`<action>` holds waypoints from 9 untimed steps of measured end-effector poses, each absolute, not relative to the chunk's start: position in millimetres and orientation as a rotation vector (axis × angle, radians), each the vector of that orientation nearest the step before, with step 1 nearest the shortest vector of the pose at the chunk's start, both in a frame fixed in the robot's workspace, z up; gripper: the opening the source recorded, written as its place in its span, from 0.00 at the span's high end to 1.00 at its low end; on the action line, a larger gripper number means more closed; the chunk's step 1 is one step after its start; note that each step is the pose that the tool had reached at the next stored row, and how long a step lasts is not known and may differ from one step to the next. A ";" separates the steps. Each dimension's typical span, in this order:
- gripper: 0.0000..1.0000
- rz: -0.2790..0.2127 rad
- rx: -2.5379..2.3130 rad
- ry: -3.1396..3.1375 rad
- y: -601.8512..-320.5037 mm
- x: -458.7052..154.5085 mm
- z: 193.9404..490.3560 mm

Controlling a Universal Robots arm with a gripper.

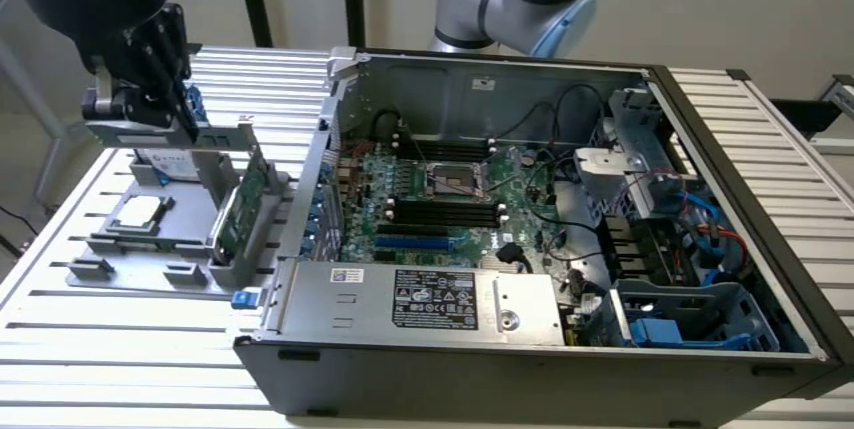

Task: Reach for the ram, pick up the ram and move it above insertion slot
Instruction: 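Pick up the ram and move it above insertion slot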

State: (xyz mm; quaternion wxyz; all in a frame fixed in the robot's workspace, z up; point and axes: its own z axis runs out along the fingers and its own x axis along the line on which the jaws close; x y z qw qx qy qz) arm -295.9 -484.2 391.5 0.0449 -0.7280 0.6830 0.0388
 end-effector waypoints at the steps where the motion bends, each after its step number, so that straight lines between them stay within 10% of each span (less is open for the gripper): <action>1: 0.86 0.122 -2.223 2.084 -484.2 -291.5 393.5; 9: 0.86 0.145 -2.221 2.061 -484.2 -258.5 403.1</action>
